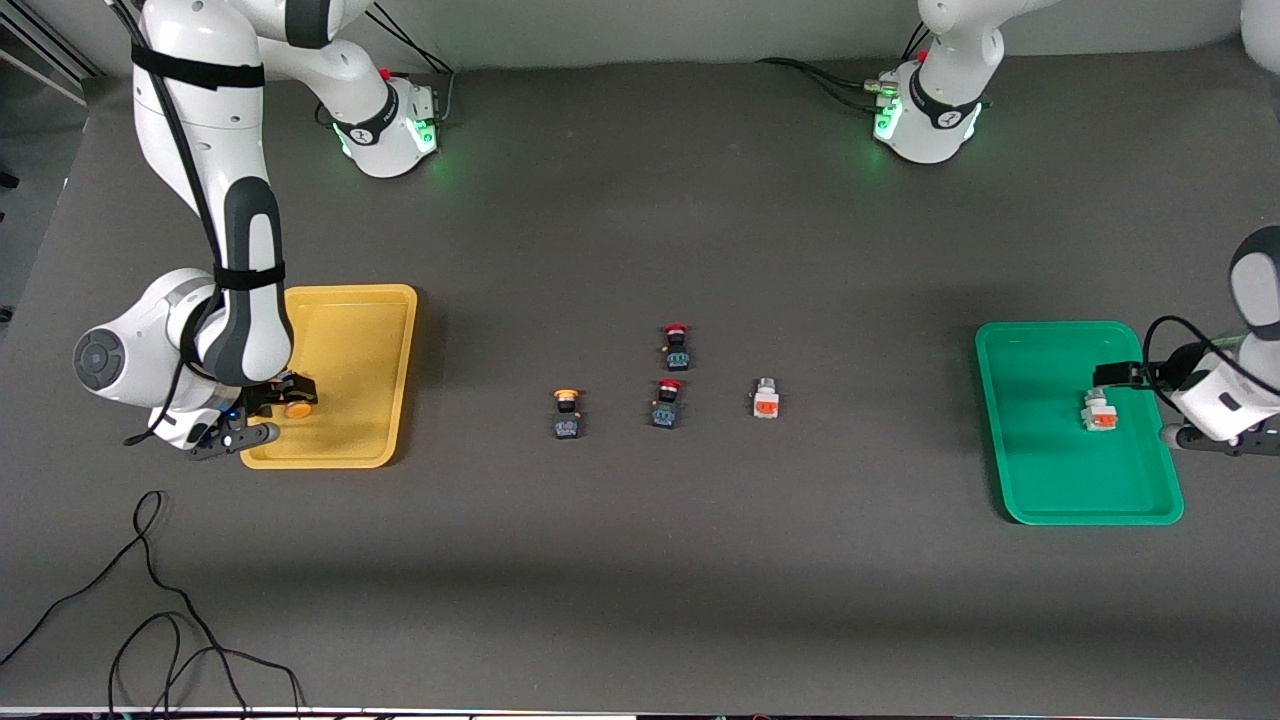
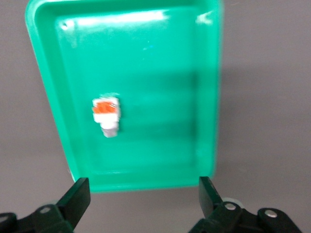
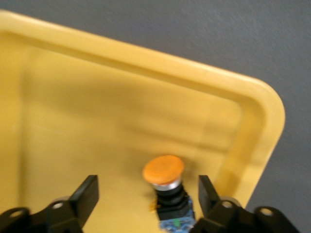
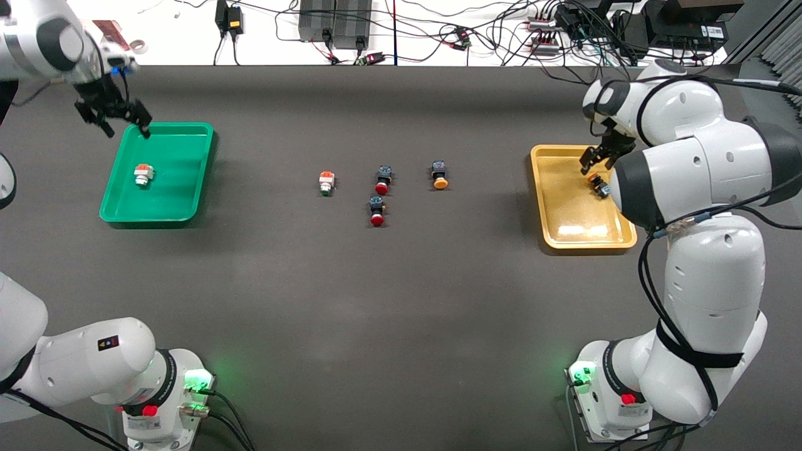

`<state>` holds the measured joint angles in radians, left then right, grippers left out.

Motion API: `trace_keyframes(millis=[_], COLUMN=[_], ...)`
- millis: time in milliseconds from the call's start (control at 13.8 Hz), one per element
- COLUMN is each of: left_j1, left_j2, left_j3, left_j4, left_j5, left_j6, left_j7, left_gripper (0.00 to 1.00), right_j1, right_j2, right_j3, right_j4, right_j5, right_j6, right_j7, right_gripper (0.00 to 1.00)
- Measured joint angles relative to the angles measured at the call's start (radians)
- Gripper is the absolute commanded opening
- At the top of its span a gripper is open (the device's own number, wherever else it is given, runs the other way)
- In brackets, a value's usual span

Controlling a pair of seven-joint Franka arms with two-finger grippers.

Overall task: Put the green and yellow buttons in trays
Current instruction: 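Carry the yellow button into the yellow tray while the left gripper carries the block, then grasp a second yellow button with the right gripper while the left grasps a block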

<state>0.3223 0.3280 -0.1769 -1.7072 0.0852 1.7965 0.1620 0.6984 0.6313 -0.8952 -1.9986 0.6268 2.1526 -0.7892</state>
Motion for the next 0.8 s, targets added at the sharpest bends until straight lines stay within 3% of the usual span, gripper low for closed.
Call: trace_keyframes(millis=[145, 291, 436, 581, 799], left_j1=[-0.062, -0.145, -0.244, -0.357, -0.478], left_j2=[-0.003, 0.002, 0.019, 0.056, 0.13], left_j3=[-0.027, -0.047, -0.058, -0.061, -0.062], left_j4=[0.073, 0.086, 0.086, 0.086, 0.086], left_j5=[-0.022, -0.056, -0.102, -0.111, -0.111], left_j6=[-0.088, -0.098, -0.074, 0.001, 0.103], left_j7=[-0.133, -0.276, -0.44, -0.615, -0.779], left_gripper=[0.99, 0.99, 0.99, 0.99, 0.99], right_j1=[0.018, 0.03, 0.036, 0.062, 0.177], right_j2=[-0.009, -0.039, -0.067, -0.076, -0.07], right_j3=[-0.043, -0.065, -0.068, -0.065, -0.049], right_j4=[0.11, 0.253, 0.383, 0.465, 0.489], right_j5=[-0.066, -0.157, -0.188, -0.191, -0.19], right_j6=[-0.137, -0.298, -0.433, -0.493, -0.501], right_j7=[0.073, 0.176, 0.26, 0.347, 0.555], right_gripper=[1.0, 1.0, 1.0, 1.0, 1.0])
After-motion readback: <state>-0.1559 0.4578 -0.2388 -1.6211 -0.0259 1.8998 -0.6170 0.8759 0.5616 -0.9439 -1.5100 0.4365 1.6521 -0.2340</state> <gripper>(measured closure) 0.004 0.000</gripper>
